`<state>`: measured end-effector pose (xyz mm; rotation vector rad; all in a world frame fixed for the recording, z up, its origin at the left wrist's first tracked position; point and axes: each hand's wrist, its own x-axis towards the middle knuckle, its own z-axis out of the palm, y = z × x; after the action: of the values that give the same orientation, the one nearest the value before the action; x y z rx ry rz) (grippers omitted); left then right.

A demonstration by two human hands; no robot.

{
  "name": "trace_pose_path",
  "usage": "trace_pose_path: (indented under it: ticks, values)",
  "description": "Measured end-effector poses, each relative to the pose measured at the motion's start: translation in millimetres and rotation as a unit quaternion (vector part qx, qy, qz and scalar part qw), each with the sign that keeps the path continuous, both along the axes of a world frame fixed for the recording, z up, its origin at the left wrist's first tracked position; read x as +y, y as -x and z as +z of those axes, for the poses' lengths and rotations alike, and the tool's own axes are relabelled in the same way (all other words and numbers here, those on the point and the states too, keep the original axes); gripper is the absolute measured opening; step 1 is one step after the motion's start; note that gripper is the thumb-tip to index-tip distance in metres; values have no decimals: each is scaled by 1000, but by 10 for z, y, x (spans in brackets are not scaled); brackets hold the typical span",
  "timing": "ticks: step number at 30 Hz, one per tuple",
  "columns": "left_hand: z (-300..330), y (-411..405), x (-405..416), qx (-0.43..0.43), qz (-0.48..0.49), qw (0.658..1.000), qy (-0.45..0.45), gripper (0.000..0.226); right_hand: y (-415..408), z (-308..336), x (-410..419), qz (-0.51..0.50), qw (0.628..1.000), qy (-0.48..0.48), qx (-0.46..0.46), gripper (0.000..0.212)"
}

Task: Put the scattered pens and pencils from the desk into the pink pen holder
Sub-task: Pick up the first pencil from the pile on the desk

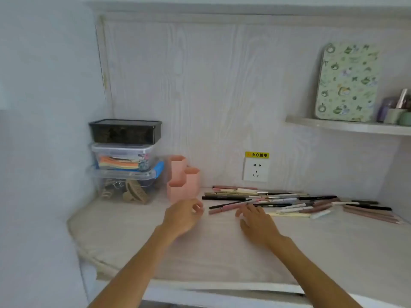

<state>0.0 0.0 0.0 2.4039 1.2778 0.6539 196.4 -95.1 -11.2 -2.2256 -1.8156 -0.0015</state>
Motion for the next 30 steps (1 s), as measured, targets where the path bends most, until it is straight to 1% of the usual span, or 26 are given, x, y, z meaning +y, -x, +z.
trace_pose_path:
  ticks: [2,4,5,8,10,11,15,19,22,24,27,28,30]
  values:
    - [-94,-143,49,-27,13,1000,-1,39,1,-65,95,-29,999,-27,-8,36]
    - [-177,-269,81,-12,-2,999,-41,49,3,-156,194,-42,998,-34,-23,44]
    - [-215,-335,158,-2,-15,998,-59,48,-34,-167,268,-43,998,-35,-28,45]
    - [-145,-368,345,-5,-35,996,-81,37,-152,-90,470,-31,998,-42,-42,40]
    - [-162,-380,455,3,-54,995,-83,32,-211,-89,638,-12,999,-25,-36,36]
    - [-166,-375,483,-3,-58,994,-90,30,-222,-85,704,-3,999,-32,-28,34]
    - [-194,-300,639,-46,-7,994,-100,24,-226,-118,947,33,992,-120,-5,28]
    - [-223,-288,648,-49,-18,993,-102,24,-243,-160,945,54,982,-181,-15,22]
    - [-219,-290,652,-59,-27,987,-148,14,-228,-142,935,66,982,-175,7,24]
    - [-167,-277,625,-106,-27,980,-168,9,-233,-149,942,69,982,-175,22,27]
    - [9,-246,586,-184,-23,964,-189,10,-239,-160,953,57,984,-165,25,25]
    - [76,-240,578,-235,-25,953,-190,12,-243,-167,961,54,985,-162,28,25]
    - [182,-188,547,-360,-18,914,-186,15,-237,-191,970,54,984,-162,40,24]
